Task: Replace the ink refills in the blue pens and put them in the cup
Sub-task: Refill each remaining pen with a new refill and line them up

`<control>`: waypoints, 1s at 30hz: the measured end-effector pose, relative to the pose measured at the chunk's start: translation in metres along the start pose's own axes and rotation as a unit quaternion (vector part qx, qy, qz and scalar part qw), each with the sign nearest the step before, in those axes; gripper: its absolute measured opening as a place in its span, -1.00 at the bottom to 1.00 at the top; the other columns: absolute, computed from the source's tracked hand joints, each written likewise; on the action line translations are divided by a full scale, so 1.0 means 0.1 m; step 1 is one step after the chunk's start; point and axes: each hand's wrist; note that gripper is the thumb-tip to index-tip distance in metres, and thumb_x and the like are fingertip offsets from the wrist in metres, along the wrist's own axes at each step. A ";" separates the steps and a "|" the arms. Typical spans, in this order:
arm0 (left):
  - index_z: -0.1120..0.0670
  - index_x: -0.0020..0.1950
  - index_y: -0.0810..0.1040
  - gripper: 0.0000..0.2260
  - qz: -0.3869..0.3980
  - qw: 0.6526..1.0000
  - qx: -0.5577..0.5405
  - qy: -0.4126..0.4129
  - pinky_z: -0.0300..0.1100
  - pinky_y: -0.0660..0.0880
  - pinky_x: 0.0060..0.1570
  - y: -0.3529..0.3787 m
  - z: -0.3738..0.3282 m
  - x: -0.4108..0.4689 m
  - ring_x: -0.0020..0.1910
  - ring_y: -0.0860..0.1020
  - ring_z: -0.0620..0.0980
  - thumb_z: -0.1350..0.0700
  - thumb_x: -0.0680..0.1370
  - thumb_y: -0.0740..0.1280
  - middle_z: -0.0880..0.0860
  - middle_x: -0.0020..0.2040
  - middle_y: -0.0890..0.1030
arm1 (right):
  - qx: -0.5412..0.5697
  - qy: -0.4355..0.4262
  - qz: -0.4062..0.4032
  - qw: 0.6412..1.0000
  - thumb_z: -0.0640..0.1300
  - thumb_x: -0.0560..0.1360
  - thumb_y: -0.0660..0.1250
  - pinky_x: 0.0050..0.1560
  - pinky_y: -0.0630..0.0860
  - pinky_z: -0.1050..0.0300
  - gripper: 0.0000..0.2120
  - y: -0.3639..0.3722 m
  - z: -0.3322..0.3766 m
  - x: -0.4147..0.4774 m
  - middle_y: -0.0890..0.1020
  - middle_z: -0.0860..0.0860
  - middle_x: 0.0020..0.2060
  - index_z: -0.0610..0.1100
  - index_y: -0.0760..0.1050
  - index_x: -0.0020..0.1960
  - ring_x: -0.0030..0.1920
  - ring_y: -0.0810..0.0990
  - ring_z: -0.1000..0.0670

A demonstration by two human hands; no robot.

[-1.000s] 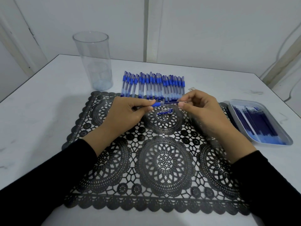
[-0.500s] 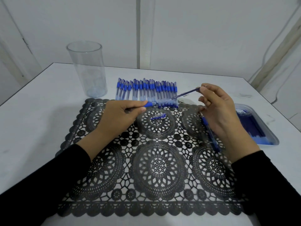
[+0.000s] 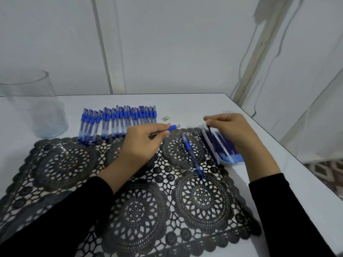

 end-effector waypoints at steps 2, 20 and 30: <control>0.10 0.17 0.67 -0.76 0.003 1.000 0.006 -0.007 -0.48 0.45 0.16 0.13 -0.03 0.05 0.05 0.60 -0.30 0.21 0.50 0.48 -0.10 0.05 0.66 | -0.053 -0.001 -0.010 0.999 -0.17 0.47 0.46 -0.14 0.54 0.41 -0.93 0.05 -0.08 0.03 0.71 0.07 -0.14 -0.05 0.69 -0.07 -0.19 0.64 0.24; 0.08 0.17 0.68 -0.78 0.007 0.997 0.077 -0.014 -0.33 0.46 0.23 0.40 0.01 0.12 0.05 0.59 -0.23 0.15 0.53 0.46 -0.03 0.09 0.70 | -0.470 -0.130 -0.105 0.867 0.00 0.54 0.29 -0.14 0.30 0.07 -0.87 0.51 -0.41 0.02 0.66 0.03 -0.15 -0.01 0.47 0.05 -0.04 0.57 -0.12; 0.03 0.19 0.67 -0.78 0.033 0.997 0.055 -0.041 -0.39 0.46 0.22 0.45 -0.05 0.16 0.03 0.59 -0.25 0.13 0.54 0.45 -0.06 0.10 0.69 | -0.223 -0.098 -0.066 0.968 0.00 0.48 0.41 -0.02 0.52 0.14 -0.94 0.00 -0.32 0.05 0.63 0.21 -0.23 0.04 0.63 -0.08 -0.16 0.57 0.17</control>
Point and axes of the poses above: each hand's wrist, its own x-axis towards the middle knuckle, its own y-axis out of the palm, z = x × y
